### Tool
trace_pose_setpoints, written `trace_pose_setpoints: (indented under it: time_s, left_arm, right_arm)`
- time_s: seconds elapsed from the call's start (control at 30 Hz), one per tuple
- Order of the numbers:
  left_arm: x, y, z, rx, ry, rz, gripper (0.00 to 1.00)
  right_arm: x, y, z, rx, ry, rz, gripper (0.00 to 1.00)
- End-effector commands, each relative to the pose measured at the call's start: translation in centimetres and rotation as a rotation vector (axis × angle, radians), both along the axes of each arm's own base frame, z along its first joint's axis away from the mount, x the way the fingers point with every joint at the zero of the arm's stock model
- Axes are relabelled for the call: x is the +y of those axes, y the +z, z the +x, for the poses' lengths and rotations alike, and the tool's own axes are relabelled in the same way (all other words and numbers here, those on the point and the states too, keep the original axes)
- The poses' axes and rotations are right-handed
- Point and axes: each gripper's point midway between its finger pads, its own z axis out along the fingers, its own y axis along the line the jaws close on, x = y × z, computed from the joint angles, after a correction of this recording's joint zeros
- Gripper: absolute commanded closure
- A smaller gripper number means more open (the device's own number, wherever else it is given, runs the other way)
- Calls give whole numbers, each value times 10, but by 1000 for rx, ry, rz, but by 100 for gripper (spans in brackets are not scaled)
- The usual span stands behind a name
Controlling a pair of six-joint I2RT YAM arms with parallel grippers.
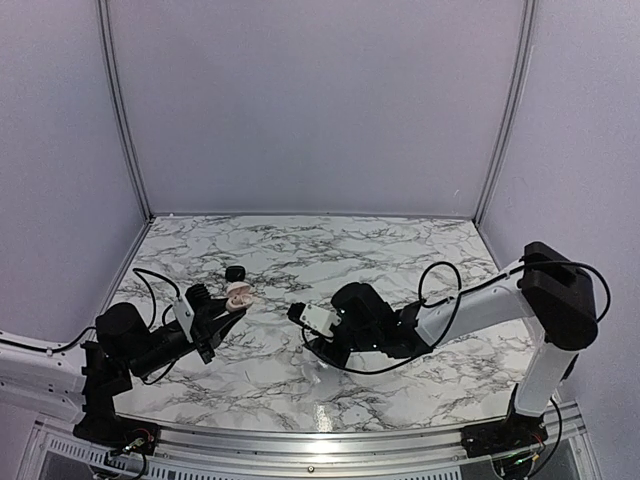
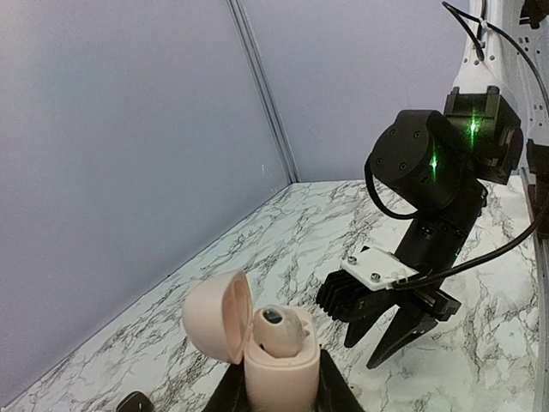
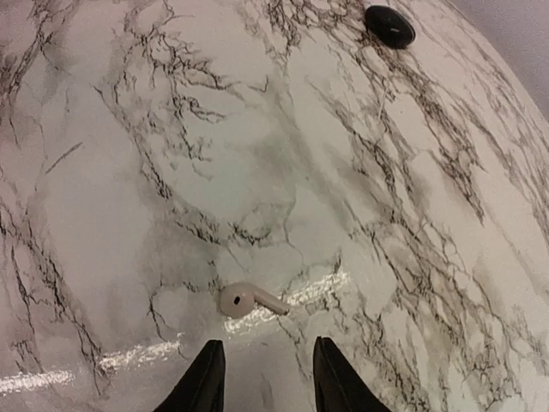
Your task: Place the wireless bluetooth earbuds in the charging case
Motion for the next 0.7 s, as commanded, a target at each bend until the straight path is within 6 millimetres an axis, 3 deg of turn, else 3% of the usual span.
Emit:
trace_pose_setpoints:
  time_s: [0.0, 0.13, 0.27, 0.47, 0.67]
  left_arm:
    - [10, 17, 1, 13, 6, -99, 100]
    - [19, 26, 4, 41, 12, -166, 100]
    - [28, 35, 4, 42, 11, -213, 100]
    - [32, 35, 3, 50, 13, -232, 100]
    - [33, 35, 2, 48, 12, -234, 100]
  right_arm:
    - [8, -7, -9, 52, 167, -191, 63]
    - [20, 1, -3, 81, 248, -269, 62]
    - [29, 7, -5, 216, 352, -219, 59]
    - [29, -13, -6, 354, 405, -251, 55]
    - [30, -20, -6, 381, 411, -266, 56]
